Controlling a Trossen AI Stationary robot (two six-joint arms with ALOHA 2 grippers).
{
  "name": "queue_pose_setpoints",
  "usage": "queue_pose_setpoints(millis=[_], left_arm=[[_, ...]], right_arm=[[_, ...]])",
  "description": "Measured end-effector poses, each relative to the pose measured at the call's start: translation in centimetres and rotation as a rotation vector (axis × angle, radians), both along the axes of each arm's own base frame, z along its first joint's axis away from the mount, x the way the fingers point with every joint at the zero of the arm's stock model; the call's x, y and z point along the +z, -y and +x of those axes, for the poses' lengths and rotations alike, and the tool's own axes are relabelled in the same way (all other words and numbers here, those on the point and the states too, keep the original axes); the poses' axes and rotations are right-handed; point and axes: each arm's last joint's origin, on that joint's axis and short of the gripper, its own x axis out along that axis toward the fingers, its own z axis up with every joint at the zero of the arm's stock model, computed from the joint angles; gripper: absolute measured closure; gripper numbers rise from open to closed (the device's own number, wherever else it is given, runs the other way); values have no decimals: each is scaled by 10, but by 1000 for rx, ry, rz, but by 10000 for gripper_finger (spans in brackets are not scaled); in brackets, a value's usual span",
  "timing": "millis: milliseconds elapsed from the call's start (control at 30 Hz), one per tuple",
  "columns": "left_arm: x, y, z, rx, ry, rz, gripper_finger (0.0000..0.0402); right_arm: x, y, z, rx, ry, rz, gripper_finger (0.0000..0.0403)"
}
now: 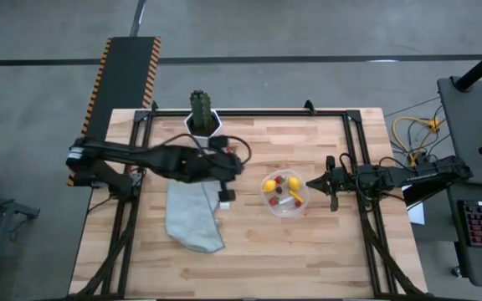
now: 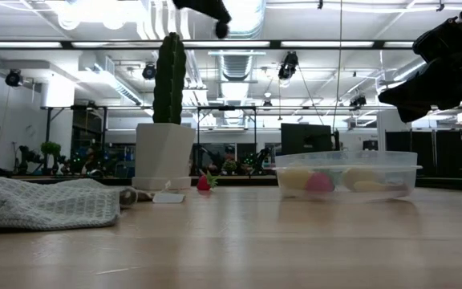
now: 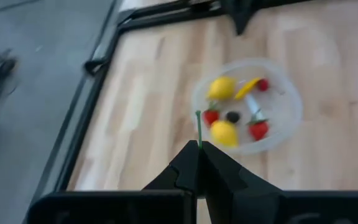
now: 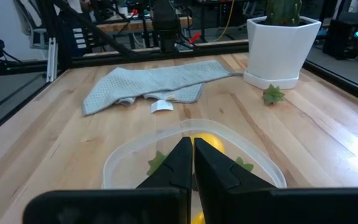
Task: Pick and placing Produce into tupperware
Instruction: Put the black cherry into the transparent container
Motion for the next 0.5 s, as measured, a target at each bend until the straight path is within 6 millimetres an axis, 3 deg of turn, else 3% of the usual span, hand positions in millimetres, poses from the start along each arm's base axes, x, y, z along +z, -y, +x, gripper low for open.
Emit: queue_pose_setpoints(millis=[500], left_arm=[[-60, -8, 80, -271, 89, -37, 402]], right_arm=[[0, 0, 0, 1, -2, 0, 394]])
